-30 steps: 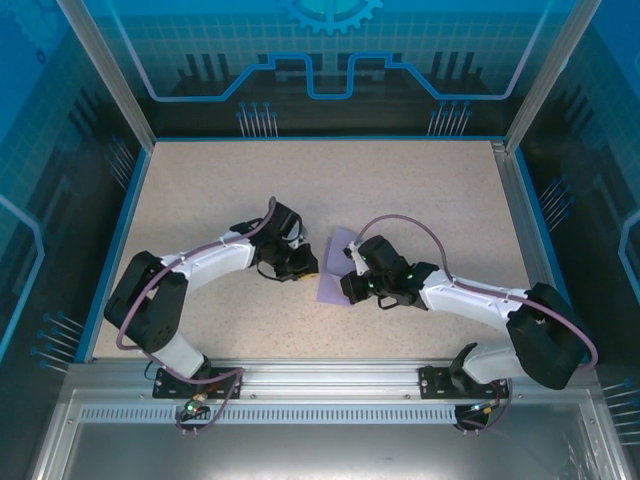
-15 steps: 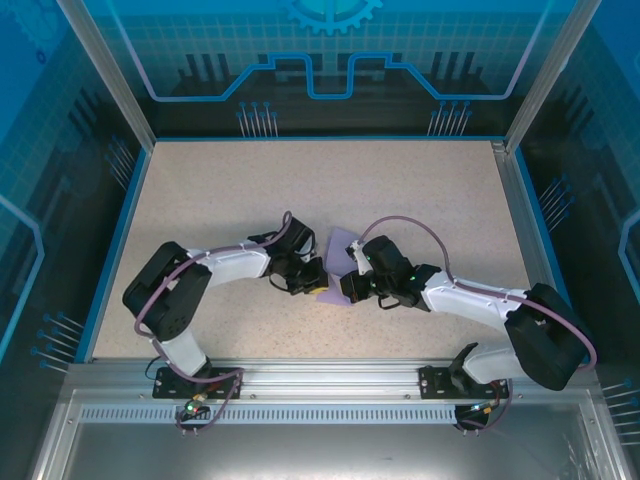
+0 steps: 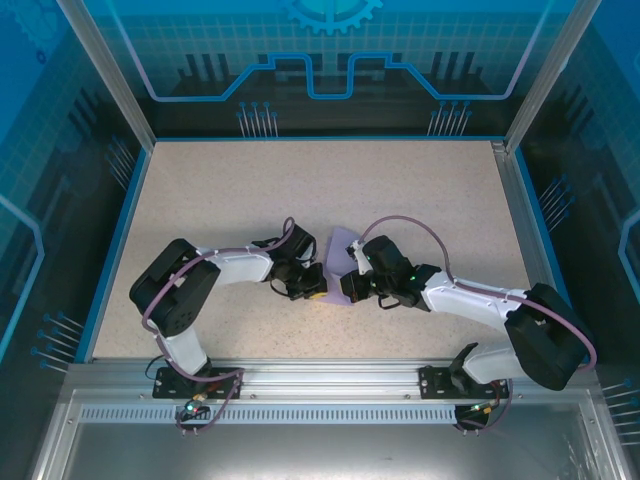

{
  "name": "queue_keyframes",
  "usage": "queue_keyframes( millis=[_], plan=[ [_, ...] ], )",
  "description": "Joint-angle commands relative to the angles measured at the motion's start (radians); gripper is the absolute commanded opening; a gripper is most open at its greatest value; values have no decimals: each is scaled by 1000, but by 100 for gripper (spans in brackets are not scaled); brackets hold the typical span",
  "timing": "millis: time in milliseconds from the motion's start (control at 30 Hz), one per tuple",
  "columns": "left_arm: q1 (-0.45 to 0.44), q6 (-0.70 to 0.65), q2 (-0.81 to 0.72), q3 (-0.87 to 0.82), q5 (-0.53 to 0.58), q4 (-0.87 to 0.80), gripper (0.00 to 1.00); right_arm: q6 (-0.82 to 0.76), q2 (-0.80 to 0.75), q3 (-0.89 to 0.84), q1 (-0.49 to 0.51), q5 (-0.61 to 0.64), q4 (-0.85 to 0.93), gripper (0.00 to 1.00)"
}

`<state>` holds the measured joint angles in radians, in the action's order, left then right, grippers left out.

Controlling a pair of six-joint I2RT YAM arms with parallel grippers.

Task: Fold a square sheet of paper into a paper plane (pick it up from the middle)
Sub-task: Fold the triangle a second time at the center of the table.

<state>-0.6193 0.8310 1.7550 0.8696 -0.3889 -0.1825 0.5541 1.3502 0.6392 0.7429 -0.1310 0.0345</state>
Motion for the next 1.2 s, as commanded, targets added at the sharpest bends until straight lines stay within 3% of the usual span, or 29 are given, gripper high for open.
queue_keyframes(
  millis=[0,367,1167],
  plan=[
    [-4,-44,24,17,94,-87,7,12,-9,-3,-16,16,-12,6],
    [6,-119,25,67,124,-159,8,10,54,44,-34,-20,1,6],
    [6,-132,27,83,110,-170,9,-67,228,139,-152,-126,87,6]
  ],
)
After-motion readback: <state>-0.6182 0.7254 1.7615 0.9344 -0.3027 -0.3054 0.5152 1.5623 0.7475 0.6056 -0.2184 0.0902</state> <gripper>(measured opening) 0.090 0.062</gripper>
